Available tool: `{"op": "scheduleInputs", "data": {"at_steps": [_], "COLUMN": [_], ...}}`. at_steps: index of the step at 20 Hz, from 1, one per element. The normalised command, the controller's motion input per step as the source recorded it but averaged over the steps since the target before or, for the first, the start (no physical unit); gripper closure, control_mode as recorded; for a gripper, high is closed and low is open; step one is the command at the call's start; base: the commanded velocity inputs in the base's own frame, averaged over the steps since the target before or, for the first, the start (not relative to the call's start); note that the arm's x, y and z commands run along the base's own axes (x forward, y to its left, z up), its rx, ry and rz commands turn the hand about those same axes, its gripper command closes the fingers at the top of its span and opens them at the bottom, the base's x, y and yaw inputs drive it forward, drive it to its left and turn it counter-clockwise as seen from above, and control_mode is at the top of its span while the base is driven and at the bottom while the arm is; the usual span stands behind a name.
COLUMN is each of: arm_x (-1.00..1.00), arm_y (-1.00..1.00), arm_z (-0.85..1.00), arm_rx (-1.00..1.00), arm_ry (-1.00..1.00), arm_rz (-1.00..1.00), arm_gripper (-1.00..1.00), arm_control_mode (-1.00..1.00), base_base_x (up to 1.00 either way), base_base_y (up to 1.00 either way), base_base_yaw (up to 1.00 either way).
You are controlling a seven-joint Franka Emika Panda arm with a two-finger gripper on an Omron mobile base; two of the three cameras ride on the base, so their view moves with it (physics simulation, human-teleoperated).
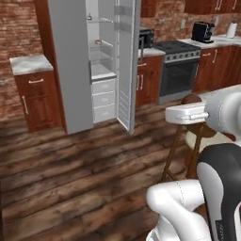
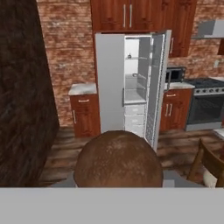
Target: Transport the chicken drumstick and mushroom to the fridge. Place the chicken drumstick on the rack containing meat and place the mushroom on the rack containing the vegetable, ensuring meats and vegetables are on different racks.
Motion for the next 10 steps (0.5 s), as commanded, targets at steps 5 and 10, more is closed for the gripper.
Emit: {"op": "scheduleInputs", "data": {"at_steps": [5,10], "arm_x": [0.00,0.00], "arm_y": [0.00,0.00], "arm_z": [0.00,0.00], "arm_rx": [0.00,0.00], "arm_ry": [0.00,0.00], "arm_rz": [0.00,0.00], "arm_gripper": [1.00,1.00], "arm_control_mode": [1.00,1.00], "base_base_x": [1.00,1.00], "base_base_y": [0.23,0.25], "base_base_yaw": [-0.16,-0.16]}}
